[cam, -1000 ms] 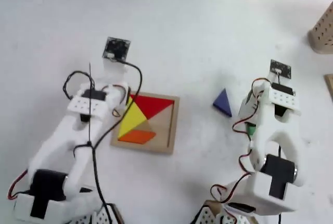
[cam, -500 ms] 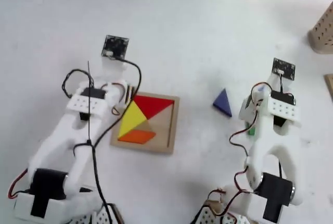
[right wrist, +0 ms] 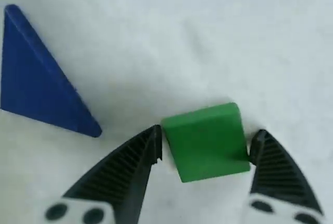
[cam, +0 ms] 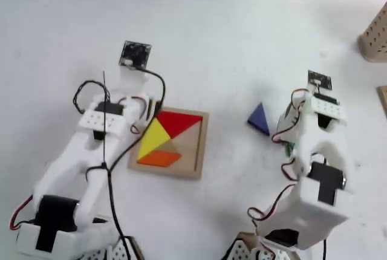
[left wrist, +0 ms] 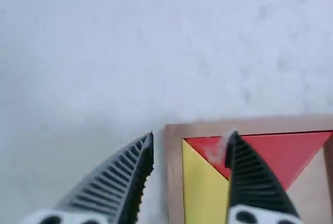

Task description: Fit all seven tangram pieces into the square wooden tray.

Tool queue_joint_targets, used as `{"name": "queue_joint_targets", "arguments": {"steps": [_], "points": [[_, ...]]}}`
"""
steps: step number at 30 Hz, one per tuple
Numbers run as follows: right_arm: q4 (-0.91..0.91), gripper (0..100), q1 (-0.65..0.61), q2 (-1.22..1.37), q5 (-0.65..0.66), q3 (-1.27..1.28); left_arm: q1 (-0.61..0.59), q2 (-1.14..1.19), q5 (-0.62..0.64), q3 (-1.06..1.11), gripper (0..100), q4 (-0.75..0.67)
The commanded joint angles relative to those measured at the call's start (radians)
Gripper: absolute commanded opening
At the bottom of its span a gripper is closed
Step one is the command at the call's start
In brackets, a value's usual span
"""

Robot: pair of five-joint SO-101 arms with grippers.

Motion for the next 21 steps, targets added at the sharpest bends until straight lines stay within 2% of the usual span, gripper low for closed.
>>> {"name": "queue_joint_targets", "arguments": {"steps": [1, 7, 15, 21], "points": [[0.053, 23.9, 0.015, 0.045, 0.038, -0.104, 0.021, -0.008, 0.009, -0.017, 23, 0.005], [0.064, 2.3, 0.016, 0.056, 0.048, -0.121, 0.021, -0.010, 0.009, -0.017, 23, 0.005], [0.143, 1.7, 0.008, -0.058, 0.038, -0.120, -0.001, -0.010, 0.014, -0.025, 23, 0.005], [0.240, 1.7, -0.101, -0.254, 0.037, -0.087, -0.071, -0.010, 0.017, -0.046, 23, 0.003]]}}
